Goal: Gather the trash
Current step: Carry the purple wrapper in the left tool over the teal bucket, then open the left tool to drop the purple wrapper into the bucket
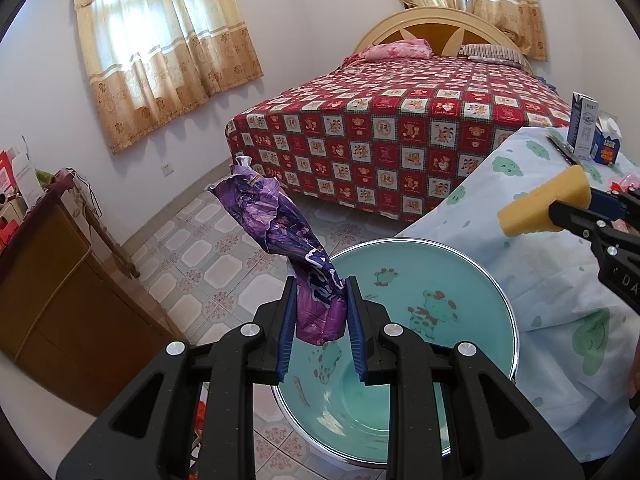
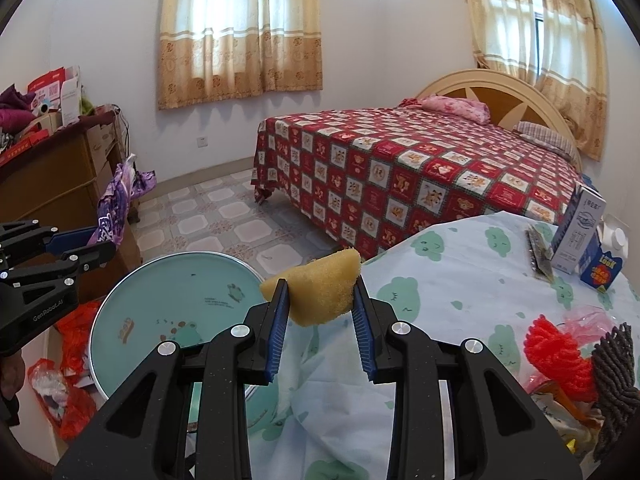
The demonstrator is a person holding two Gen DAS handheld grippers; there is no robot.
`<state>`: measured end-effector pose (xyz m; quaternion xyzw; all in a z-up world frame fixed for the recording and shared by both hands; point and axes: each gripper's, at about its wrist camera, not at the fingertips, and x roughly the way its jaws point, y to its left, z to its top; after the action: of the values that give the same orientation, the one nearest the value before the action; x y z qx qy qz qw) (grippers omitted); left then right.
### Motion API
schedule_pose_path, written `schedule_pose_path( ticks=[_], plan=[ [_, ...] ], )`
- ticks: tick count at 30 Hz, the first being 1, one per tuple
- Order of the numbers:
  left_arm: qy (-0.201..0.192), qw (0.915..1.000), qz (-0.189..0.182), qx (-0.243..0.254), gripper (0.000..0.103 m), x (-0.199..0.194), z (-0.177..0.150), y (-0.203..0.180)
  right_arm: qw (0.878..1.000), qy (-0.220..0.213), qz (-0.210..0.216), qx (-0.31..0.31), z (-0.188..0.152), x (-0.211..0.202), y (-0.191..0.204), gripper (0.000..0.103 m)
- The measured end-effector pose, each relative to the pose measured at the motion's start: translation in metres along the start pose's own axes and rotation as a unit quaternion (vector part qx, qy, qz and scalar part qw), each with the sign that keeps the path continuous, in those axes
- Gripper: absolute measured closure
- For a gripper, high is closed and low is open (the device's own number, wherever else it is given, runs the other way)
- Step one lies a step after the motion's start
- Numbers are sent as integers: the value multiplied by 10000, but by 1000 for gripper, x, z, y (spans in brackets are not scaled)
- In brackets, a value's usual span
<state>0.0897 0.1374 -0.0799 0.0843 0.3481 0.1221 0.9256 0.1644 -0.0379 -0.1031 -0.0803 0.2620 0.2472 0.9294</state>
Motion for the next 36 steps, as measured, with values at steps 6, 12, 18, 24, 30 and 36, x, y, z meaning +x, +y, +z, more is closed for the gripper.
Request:
schedule_pose_path(
  ticks=[6, 12, 18, 24, 30, 36],
  plan=[
    [-9, 10000, -62, -2, 78, -1, -1, -4, 10000, 22, 32, -25, 0, 1, 4, 71],
    [-10, 9999, -110, 19, 77, -3, -2, -6, 10000, 33, 80, -49, 0, 1, 4, 71],
    [-4, 9999, -131, 31, 76, -3, -2, -8, 9999, 48, 131, -95, 0, 1, 8, 71],
    [-78, 9997, -211, 53, 63, -8, -2, -11, 9991, 127, 349, -212, -1, 4, 16, 58],
    [-160, 9994, -286, 72, 52, -14, -2, -14, 9992, 149, 319, -208, -4, 4, 16, 41],
    [-165, 9994, -308, 30, 49, -15, -1, -11, 9997, 105, 217, -60, -5, -2, 6, 41]
  ],
)
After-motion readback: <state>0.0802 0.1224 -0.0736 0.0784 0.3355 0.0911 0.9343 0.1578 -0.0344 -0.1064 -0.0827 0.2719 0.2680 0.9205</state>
